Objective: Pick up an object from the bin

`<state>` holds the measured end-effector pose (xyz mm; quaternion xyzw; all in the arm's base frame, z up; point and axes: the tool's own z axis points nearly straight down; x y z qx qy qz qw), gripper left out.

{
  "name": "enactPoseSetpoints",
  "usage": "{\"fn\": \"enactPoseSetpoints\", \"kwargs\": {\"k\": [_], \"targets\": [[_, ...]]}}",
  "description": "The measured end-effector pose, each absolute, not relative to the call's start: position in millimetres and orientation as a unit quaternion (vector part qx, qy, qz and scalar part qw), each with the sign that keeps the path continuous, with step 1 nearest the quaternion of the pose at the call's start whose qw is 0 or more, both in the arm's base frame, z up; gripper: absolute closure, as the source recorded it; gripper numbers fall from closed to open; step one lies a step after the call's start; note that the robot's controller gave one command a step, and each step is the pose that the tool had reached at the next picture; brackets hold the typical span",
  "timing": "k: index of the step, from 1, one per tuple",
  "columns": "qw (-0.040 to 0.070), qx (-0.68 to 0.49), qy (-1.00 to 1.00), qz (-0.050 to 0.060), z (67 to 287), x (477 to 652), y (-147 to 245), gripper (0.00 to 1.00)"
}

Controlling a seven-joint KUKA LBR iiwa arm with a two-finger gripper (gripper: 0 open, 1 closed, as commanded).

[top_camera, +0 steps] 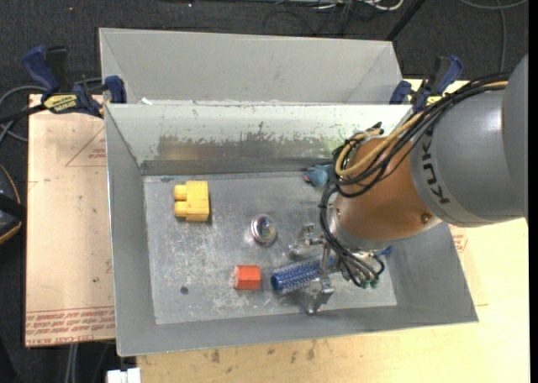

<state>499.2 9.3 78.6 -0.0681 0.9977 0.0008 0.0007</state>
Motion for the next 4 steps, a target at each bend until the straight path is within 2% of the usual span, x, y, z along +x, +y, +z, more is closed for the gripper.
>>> {"fn": "enactPoseSetpoints", "kwargs": {"k": [1,2,3,4], "targets": [[0.0,-0.067,0.998,0.001,78.9,499.4,9.6,0.0],[0.004,-0.067,0.998,0.001,81.2,502.2,10.2,1.0],[0.003,-0.066,0.998,0.001,126.6,503.3,11.0,1.0],[0.001,-0.066,0.998,0.001,127.4,503.4,11.4,1.0]]}}
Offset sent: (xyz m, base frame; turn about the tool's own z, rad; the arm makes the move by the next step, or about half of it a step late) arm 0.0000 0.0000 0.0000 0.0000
